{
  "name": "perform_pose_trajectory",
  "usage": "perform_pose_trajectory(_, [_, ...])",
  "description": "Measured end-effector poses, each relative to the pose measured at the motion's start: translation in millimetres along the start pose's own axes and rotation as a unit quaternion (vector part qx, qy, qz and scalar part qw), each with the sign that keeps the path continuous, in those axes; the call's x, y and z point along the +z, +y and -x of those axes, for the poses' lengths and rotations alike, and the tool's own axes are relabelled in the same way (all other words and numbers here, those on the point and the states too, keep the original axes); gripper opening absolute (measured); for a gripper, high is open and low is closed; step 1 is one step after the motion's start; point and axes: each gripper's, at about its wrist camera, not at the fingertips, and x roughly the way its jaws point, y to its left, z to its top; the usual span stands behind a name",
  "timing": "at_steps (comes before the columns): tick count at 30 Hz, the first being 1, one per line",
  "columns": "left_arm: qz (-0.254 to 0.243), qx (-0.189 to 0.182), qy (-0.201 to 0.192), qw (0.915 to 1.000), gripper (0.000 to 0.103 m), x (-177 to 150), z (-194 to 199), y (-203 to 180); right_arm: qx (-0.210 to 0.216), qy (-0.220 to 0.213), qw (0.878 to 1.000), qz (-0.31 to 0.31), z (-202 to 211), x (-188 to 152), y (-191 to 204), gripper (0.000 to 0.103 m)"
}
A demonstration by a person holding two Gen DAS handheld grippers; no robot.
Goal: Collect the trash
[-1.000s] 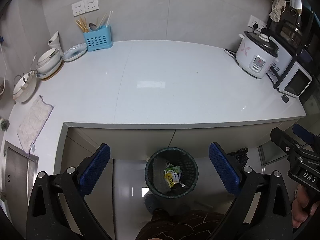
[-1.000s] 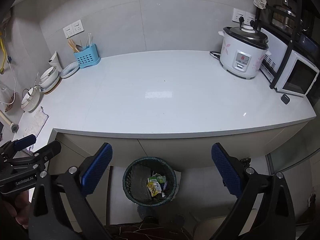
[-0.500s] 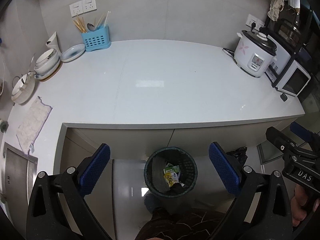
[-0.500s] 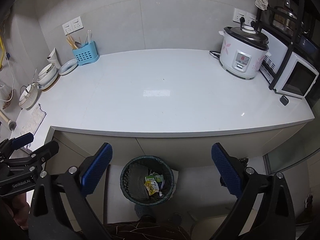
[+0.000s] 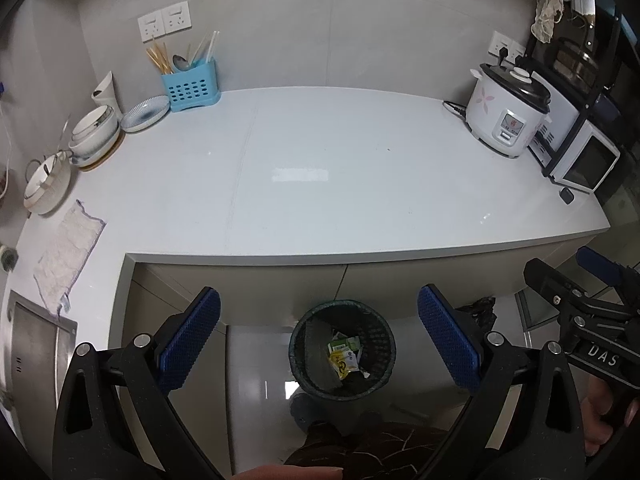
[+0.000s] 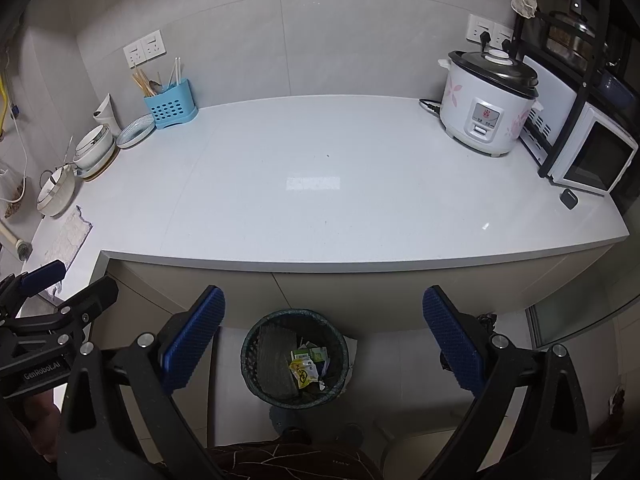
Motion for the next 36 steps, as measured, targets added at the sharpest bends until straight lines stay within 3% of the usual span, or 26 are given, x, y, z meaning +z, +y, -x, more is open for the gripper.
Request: perform_pose_trajectory(36, [-0.008, 0.0, 0.004, 1.0, 0.097, 0.3, -7.0, 2.0, -0.001, 0.006, 1.0, 0.0, -7.2, 1.3, 5.1, 0.095])
